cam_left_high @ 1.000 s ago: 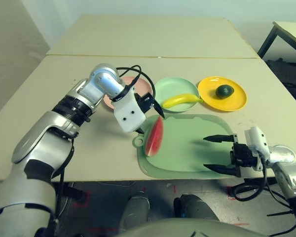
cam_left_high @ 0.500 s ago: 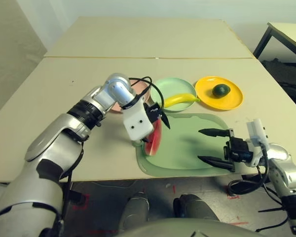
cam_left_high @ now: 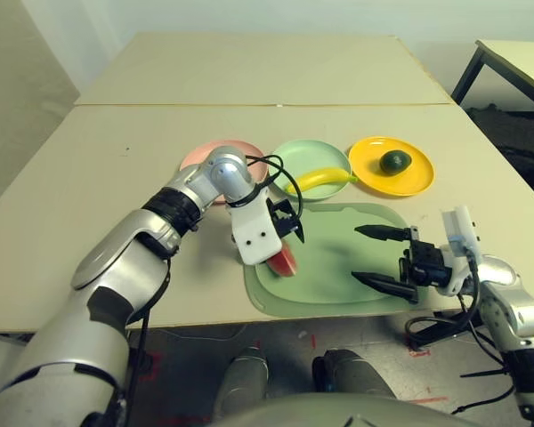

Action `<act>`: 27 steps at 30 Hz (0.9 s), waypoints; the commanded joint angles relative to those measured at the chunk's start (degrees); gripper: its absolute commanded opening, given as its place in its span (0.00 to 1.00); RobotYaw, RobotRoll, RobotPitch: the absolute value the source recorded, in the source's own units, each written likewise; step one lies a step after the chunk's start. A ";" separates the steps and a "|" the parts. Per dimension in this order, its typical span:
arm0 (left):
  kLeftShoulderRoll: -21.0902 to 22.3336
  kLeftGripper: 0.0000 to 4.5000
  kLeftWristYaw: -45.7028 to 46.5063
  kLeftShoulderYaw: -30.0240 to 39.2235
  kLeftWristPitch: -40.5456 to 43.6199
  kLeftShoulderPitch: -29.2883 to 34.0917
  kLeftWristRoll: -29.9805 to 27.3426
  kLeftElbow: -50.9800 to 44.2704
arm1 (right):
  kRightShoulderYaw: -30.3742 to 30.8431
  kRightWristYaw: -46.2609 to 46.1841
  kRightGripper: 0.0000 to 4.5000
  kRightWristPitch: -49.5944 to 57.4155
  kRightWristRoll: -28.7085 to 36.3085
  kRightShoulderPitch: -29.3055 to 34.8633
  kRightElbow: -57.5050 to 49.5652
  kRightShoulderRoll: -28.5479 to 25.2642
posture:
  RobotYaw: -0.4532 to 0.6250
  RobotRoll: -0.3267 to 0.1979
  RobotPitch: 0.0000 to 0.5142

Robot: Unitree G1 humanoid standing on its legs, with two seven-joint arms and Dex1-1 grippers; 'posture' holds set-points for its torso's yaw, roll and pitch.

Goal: Place the fruits into color-matched plates.

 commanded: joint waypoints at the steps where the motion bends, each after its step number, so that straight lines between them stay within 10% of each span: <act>1: -0.58 0.91 0.48 0.71 1.51 1.35 1.75 0.28 | -0.13 -0.09 1.00 0.02 -0.37 -0.51 -0.30 -0.35 | 0.38 0.62 0.08; 7: -0.07 0.50 -1.80 0.71 4.45 3.31 1.14 -2.43 | 0.23 0.05 1.00 0.05 -0.92 -0.84 -0.01 -0.45 | 0.39 0.62 0.09; 27: 6.74 0.49 -0.72 10.13 11.59 -1.03 0.68 1.93 | -0.71 -5.00 1.00 -0.88 -0.99 -3.25 3.46 4.36 | 0.41 0.62 0.06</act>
